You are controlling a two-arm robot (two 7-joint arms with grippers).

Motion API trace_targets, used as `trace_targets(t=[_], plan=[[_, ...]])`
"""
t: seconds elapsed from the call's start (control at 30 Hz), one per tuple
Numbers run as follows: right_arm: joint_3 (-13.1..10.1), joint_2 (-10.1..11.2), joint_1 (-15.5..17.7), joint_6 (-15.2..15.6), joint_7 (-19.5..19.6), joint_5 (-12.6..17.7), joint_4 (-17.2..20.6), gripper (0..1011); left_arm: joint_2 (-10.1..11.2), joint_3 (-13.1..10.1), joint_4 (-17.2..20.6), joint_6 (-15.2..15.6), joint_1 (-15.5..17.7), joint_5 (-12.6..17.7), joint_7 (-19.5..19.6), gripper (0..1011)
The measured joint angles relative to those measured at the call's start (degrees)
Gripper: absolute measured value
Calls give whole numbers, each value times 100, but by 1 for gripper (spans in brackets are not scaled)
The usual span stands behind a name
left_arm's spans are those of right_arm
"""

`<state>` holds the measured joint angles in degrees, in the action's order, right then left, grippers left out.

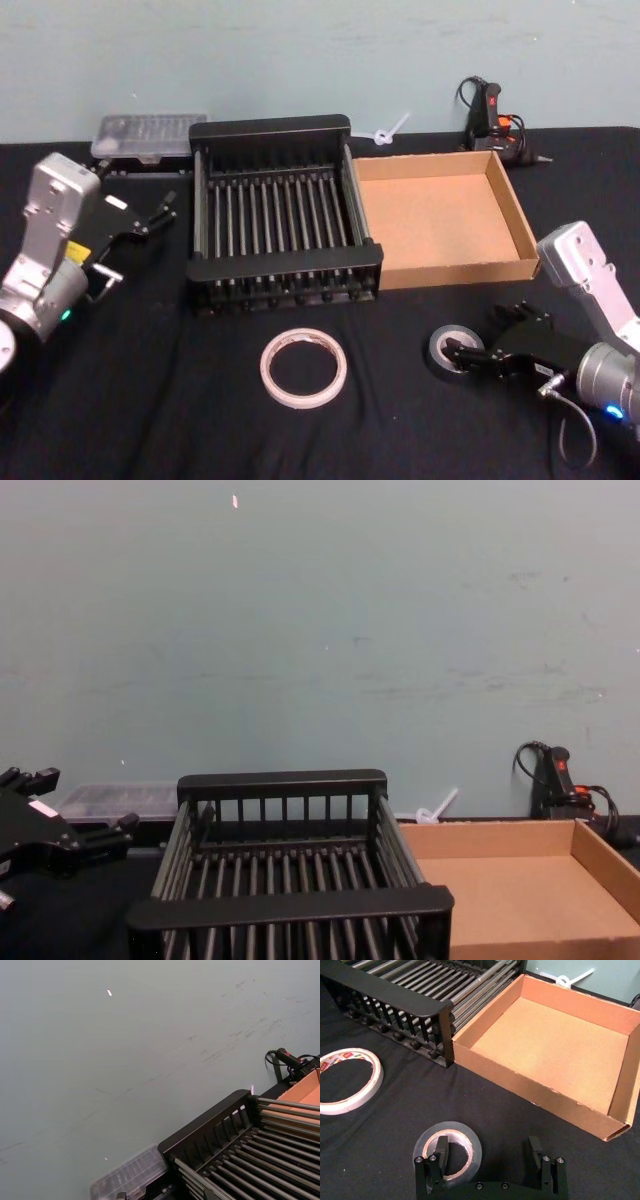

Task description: Pick up the white tape and place it into the black box , Pick up the silver tape and place it into the brown box.

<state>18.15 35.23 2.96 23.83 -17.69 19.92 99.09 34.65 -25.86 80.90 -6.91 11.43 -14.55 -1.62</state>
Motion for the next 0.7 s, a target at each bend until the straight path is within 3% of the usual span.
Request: trace_targets(t=[0.57,0.7], plan=[[-24,-33,8,7,-5,-59,-14,994,0,0,0,0,0,0,0,1001],[-24,-30,9,5,-4,-52,-13,908,0,0,0,0,0,0,0,1001]])
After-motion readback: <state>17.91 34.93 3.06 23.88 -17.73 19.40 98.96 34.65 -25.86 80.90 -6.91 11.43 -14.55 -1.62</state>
